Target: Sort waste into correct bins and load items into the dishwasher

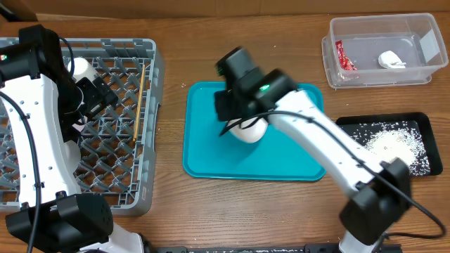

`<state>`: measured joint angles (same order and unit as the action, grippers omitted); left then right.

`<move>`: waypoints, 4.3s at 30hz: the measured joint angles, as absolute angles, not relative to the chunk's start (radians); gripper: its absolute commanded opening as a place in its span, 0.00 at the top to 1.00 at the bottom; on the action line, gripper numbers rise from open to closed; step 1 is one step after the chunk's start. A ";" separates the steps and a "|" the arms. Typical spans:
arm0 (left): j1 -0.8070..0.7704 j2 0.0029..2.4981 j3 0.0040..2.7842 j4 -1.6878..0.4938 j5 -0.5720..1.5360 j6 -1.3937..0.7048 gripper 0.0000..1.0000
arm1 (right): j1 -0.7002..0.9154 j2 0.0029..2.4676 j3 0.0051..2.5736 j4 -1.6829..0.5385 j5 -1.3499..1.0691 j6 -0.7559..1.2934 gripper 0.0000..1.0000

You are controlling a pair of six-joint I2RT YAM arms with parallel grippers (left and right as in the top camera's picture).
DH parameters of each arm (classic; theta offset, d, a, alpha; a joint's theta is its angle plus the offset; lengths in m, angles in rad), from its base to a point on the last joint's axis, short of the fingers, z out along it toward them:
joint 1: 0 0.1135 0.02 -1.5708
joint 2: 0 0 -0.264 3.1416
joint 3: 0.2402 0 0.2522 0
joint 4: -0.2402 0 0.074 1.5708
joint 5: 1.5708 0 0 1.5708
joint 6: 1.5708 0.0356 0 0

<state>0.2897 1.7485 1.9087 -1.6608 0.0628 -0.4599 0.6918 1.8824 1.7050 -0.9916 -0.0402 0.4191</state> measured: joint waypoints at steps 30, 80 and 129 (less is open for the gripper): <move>0.290 1.748 1.909 -1.650 0.053 -0.455 0.00 | 0.028 1.699 1.874 -1.482 0.097 0.573 0.00; -0.734 2.248 1.874 -1.231 -0.029 -0.525 0.54 | -0.222 1.701 1.875 -1.493 0.109 0.573 0.00; 0.219 2.114 2.337 -1.687 0.935 0.234 0.96 | -0.222 1.701 1.874 -1.493 0.109 0.573 0.00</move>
<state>0.2192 2.1139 2.3367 -1.6871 0.9352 0.2340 -0.2218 1.7008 1.8744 -1.4933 0.1085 0.5728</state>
